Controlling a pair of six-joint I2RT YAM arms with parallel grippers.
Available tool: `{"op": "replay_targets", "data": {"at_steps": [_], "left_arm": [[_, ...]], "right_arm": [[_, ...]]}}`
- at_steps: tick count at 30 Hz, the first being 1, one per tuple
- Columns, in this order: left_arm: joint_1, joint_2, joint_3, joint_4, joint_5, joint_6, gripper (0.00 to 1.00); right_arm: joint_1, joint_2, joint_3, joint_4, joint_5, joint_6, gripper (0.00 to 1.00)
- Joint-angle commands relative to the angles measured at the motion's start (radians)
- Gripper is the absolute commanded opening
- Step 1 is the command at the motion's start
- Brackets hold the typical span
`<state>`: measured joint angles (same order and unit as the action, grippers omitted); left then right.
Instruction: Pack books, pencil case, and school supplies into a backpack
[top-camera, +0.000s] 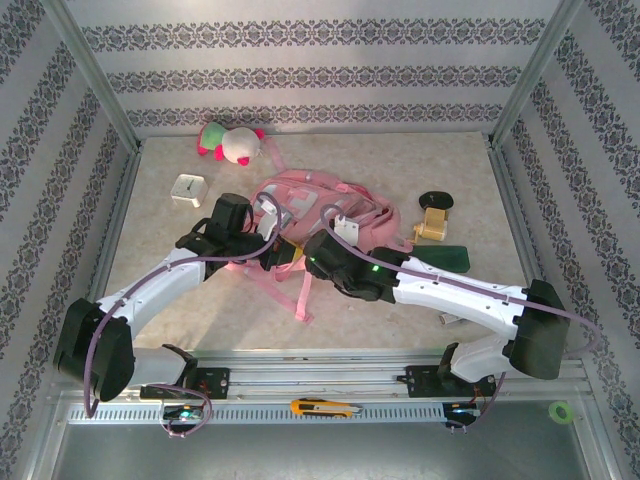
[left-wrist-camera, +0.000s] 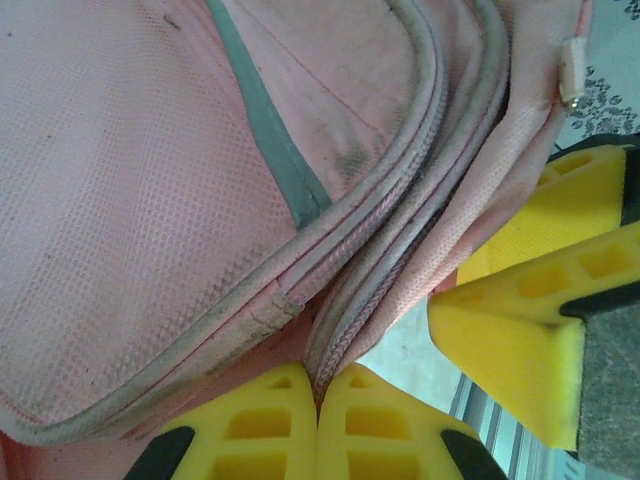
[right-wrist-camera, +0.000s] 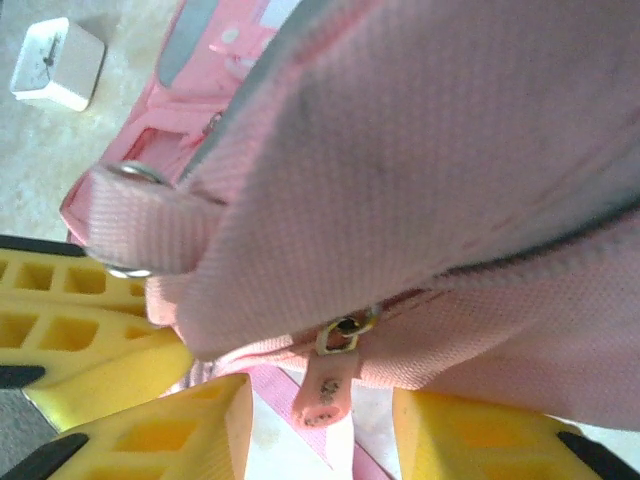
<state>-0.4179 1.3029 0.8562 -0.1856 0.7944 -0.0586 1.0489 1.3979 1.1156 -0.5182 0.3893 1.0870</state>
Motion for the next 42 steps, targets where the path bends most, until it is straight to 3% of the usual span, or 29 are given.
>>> {"op": "replay_targets", "data": {"at_steps": [1,10,17,24,30,34,35,38,39,42], "left_arm": [[-0.004,-0.003,0.038,0.042,0.073,-0.043,0.00],[-0.004,-0.007,0.065,-0.084,0.023,0.063,0.00],[0.009,-0.026,0.092,-0.240,-0.059,0.213,0.00],[0.042,-0.054,0.088,-0.326,-0.161,0.331,0.00],[0.045,-0.066,0.074,-0.333,-0.139,0.372,0.00],[0.047,-0.083,0.064,-0.317,-0.132,0.287,0.00],[0.047,-0.091,0.059,-0.307,-0.135,0.240,0.06],[0.045,-0.128,0.018,-0.254,-0.173,0.035,0.44],[0.047,-0.145,0.003,-0.238,-0.208,-0.035,0.53],[0.048,-0.192,-0.039,-0.241,-0.390,-0.282,0.61]], "right_arm": [[-0.023,0.009,0.030,0.032,0.078,-0.037,0.29],[-0.087,-0.025,0.018,-0.066,0.076,-0.101,0.00],[-0.216,-0.100,-0.053,-0.093,-0.068,-0.239,0.00],[-0.420,-0.179,-0.159,-0.051,-0.481,-0.487,0.00],[-0.436,-0.158,-0.223,0.065,-0.701,-0.610,0.00],[-0.422,-0.135,-0.257,0.129,-0.729,-0.647,0.00],[-0.421,-0.128,-0.263,0.137,-0.727,-0.649,0.00],[-0.411,-0.107,-0.282,0.160,-0.722,-0.657,0.00],[-0.407,-0.100,-0.288,0.166,-0.721,-0.658,0.00],[-0.395,-0.070,-0.308,0.179,-0.720,-0.658,0.00]]}}
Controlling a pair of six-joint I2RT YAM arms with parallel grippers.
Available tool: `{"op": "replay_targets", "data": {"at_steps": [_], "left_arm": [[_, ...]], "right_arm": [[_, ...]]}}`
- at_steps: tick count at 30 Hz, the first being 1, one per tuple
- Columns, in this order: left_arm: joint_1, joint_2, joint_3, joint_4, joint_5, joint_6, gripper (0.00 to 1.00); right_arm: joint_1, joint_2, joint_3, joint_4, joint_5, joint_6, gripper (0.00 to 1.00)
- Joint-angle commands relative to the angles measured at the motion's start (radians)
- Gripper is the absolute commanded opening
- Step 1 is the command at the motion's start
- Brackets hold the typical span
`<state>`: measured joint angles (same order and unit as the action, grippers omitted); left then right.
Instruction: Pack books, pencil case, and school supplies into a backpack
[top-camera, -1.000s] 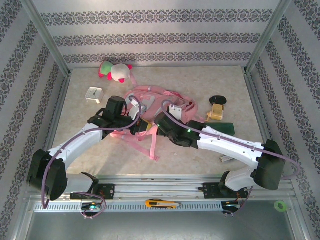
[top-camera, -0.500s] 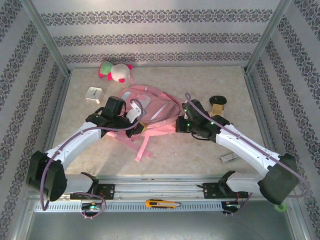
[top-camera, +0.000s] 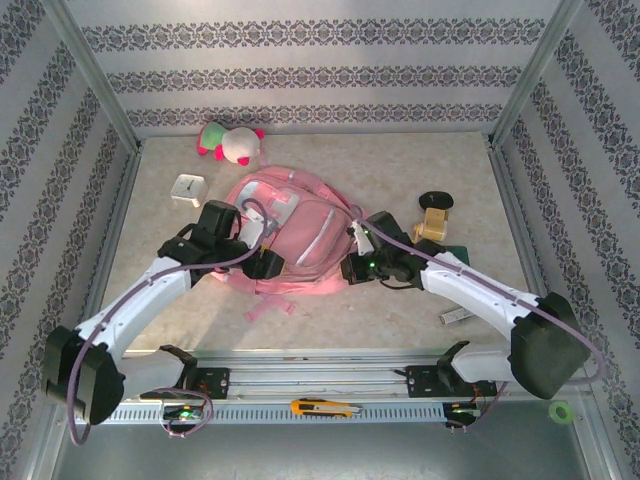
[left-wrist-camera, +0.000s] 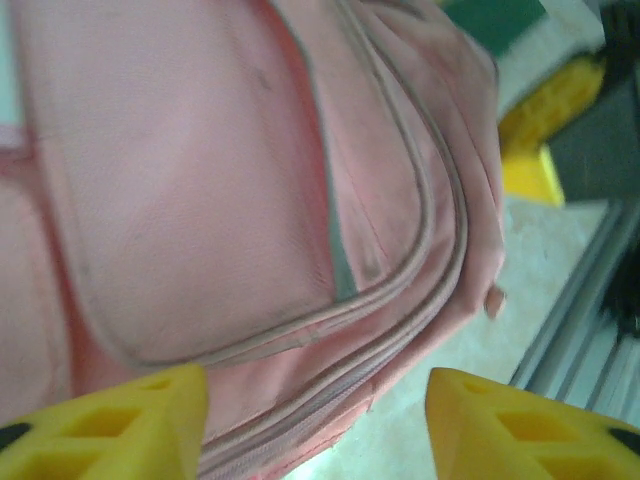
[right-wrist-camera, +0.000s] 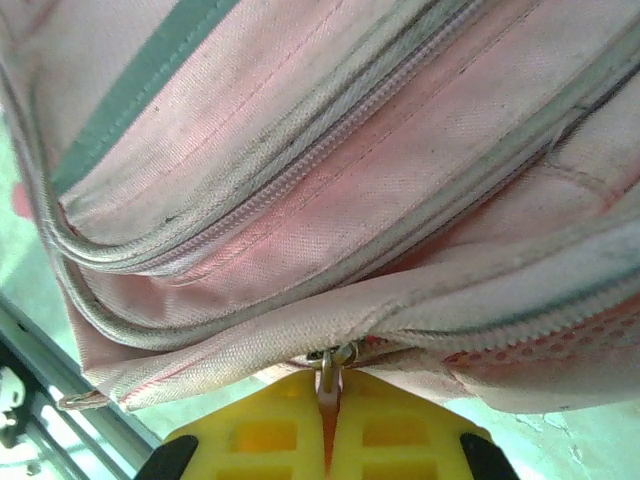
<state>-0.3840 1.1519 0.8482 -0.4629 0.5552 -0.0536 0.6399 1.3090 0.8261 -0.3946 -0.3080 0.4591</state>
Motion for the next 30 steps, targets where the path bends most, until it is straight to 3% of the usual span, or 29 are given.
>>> {"op": "replay_targets", "data": {"at_steps": [1,5,8,11,18,23,26,30], "left_arm": [[0.017,-0.053,-0.039,0.021,-0.206,-0.340,0.62],[0.055,-0.073,-0.080,-0.042,-0.370,-0.580,0.62],[0.105,-0.053,-0.135,-0.011,-0.380,-0.684,0.62],[0.130,-0.006,-0.172,0.058,-0.364,-0.705,0.61],[0.137,0.228,-0.111,0.227,-0.365,-0.576,0.61],[0.142,0.406,0.061,0.274,-0.331,-0.464,0.65],[0.139,0.397,0.114,0.251,-0.302,-0.364,0.71],[0.136,0.240,0.029,0.302,-0.290,-0.191,0.75]], "right_arm": [[0.020,0.029,-0.026,0.060,-0.020,-0.027,0.00],[0.021,0.078,-0.044,0.072,-0.067,0.016,0.00],[0.051,0.099,-0.064,0.108,-0.074,0.021,0.00],[0.096,0.106,-0.077,0.137,-0.053,0.027,0.00],[0.231,0.156,-0.087,0.259,-0.052,0.099,0.00],[0.268,0.195,-0.084,0.341,-0.063,0.138,0.00],[0.267,0.183,-0.081,0.371,-0.078,0.129,0.00],[0.250,0.175,-0.068,0.379,-0.128,0.115,0.00]]}}
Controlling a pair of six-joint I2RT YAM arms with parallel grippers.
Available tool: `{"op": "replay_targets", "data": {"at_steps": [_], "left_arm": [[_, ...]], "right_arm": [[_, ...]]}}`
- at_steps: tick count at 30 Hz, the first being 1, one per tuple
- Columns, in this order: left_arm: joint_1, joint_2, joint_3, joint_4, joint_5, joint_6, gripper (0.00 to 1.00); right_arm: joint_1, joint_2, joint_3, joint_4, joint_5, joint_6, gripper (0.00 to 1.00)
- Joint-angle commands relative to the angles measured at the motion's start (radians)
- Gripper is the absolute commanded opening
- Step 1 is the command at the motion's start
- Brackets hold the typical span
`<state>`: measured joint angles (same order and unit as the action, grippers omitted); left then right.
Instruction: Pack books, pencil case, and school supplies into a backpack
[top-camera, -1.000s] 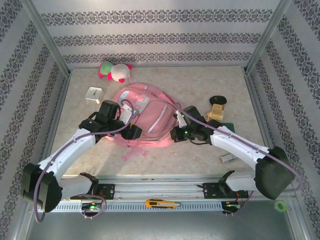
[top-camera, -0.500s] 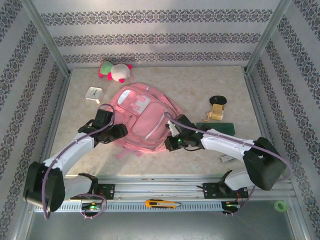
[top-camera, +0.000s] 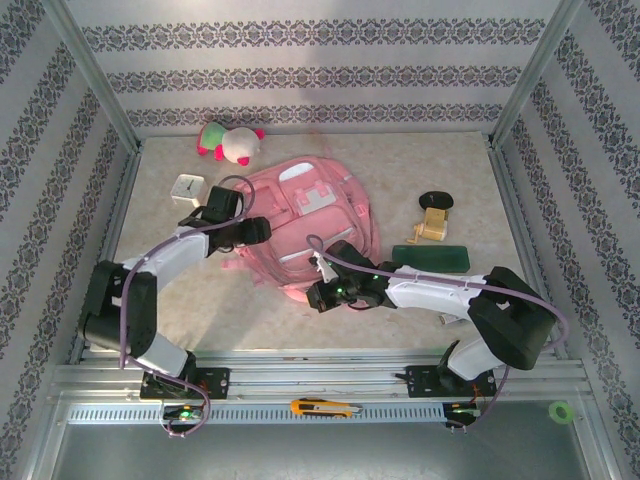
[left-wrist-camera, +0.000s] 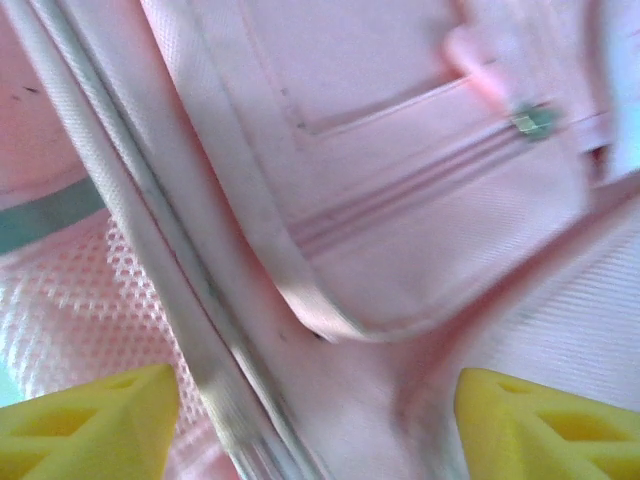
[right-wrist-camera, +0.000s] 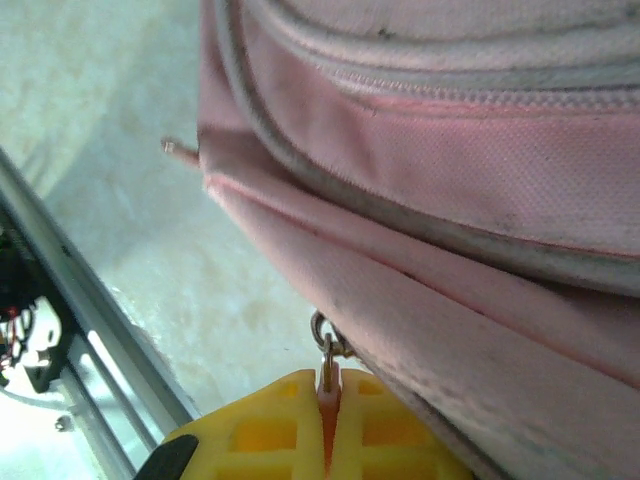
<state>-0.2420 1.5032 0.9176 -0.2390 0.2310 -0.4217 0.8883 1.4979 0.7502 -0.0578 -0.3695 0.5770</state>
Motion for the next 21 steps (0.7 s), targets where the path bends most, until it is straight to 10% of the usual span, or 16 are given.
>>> {"op": "replay_targets", "data": {"at_steps": [1,12,21], "left_arm": [[-0.007,-0.162,-0.075,0.103,0.059,0.236,0.77],[-0.144,-0.430,-0.316,0.071,0.442,1.087,0.77],[-0.231,-0.248,-0.309,0.193,0.432,1.176,0.77]], "right_arm": [[-0.007,-0.011,0.005,0.046,-0.078,0.000,0.00],[-0.093,-0.008,-0.009,0.044,-0.195,-0.010,0.00],[-0.101,0.000,-0.015,0.041,-0.206,-0.013,0.00]]}}
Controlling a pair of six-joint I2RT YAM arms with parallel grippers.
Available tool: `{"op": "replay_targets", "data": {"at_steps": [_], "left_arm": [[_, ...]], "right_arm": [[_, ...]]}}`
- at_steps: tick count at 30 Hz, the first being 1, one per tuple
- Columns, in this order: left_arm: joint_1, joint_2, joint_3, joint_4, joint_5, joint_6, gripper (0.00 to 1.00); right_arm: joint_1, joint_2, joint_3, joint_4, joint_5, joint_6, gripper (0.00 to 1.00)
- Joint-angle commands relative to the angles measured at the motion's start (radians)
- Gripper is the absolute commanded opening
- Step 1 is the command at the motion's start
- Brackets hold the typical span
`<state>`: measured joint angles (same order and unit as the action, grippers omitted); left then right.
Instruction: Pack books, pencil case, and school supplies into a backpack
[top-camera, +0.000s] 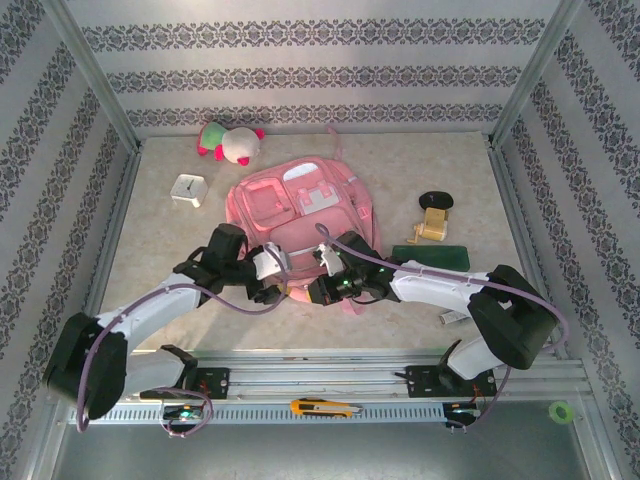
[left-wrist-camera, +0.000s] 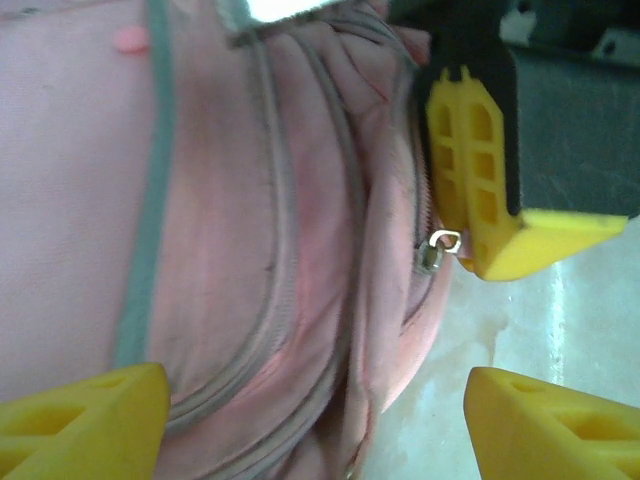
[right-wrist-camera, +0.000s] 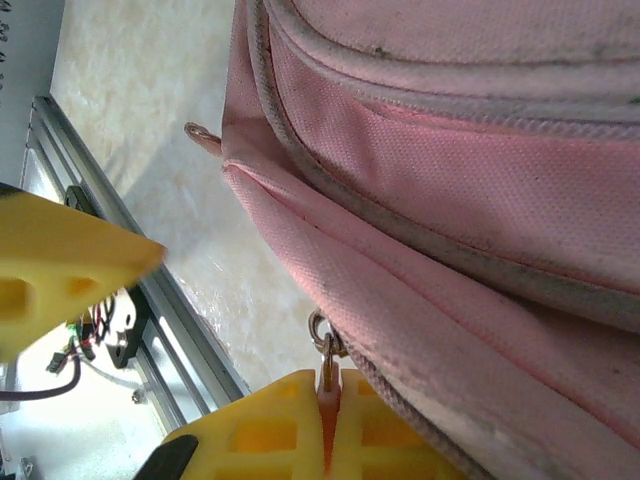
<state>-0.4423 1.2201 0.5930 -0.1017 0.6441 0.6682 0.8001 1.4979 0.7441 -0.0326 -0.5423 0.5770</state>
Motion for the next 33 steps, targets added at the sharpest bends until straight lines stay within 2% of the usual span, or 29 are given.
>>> {"op": "replay_targets", "data": {"at_steps": [1,4,6,8,10,13,15,21,22,24,27,31,33], "left_arm": [[-0.038,0.050,0.014,0.078,0.003,0.083,0.77],[-0.063,0.106,0.003,0.161,-0.092,0.078,0.75],[-0.071,0.134,0.007,0.189,-0.136,0.083,0.67],[-0.081,0.151,0.014,0.208,-0.172,0.069,0.50],[-0.090,0.148,0.021,0.192,-0.162,0.057,0.38],[-0.139,0.088,0.017,0.150,-0.118,-0.023,0.16],[-0.182,0.025,-0.028,0.187,-0.125,-0.095,0.00],[-0.210,-0.022,-0.058,0.290,-0.116,-0.354,0.00],[-0.213,-0.021,-0.060,0.309,-0.113,-0.373,0.00],[-0.216,-0.014,-0.064,0.359,-0.114,-0.411,0.00],[-0.217,0.004,-0.050,0.388,-0.102,-0.439,0.00],[-0.219,0.019,-0.029,0.407,-0.083,-0.459,0.00],[-0.219,0.019,-0.023,0.412,-0.082,-0.467,0.00]], "right_arm": [[-0.014,0.000,-0.007,0.016,-0.033,-0.014,0.00],[-0.014,0.003,-0.003,0.016,-0.030,-0.014,0.00],[-0.016,0.000,-0.003,0.015,-0.024,-0.011,0.00],[-0.019,-0.001,-0.005,0.007,-0.010,-0.006,0.00],[-0.022,-0.009,-0.008,-0.007,0.018,0.001,0.00],[-0.023,-0.031,-0.012,-0.048,0.109,0.010,0.00],[-0.024,-0.053,-0.021,-0.051,0.150,0.018,0.00],[-0.028,-0.090,-0.038,-0.047,0.219,0.041,0.00],[-0.028,-0.088,-0.038,-0.051,0.224,0.043,0.02],[-0.027,-0.084,-0.038,-0.052,0.239,0.053,0.13],[-0.021,-0.081,-0.037,-0.046,0.264,0.066,0.19],[-0.008,-0.085,-0.029,-0.043,0.319,0.077,0.21],[-0.007,-0.086,-0.028,-0.040,0.341,0.088,0.17]]}}
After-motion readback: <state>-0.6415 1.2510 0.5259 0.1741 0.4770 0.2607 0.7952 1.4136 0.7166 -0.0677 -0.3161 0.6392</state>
